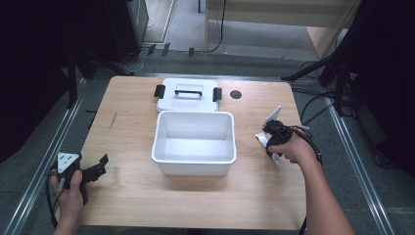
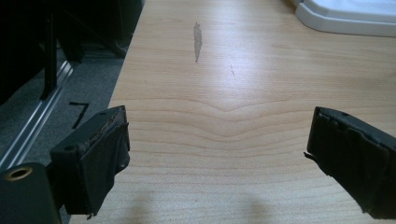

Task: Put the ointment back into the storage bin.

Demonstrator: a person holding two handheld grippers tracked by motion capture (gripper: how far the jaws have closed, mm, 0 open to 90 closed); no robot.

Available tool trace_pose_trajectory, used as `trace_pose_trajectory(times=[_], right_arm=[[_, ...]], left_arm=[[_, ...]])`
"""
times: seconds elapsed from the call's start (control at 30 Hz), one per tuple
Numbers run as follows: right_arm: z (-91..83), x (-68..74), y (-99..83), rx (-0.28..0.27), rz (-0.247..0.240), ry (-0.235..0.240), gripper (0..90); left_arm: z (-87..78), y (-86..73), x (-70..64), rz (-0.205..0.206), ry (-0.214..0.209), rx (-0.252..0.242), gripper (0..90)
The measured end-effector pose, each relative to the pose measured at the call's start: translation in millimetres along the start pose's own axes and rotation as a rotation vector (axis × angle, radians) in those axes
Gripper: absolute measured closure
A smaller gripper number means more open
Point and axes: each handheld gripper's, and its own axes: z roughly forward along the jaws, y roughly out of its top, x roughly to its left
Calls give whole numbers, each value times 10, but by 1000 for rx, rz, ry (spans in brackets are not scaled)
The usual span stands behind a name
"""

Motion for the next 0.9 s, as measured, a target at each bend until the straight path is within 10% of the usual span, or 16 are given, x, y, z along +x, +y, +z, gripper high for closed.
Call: trace_pose_trajectory(times=[0.9], right_arm=[[-434, 103, 47, -50, -69, 5, 729]], left_arm=[[2, 1, -2, -1, 2, 2, 69]])
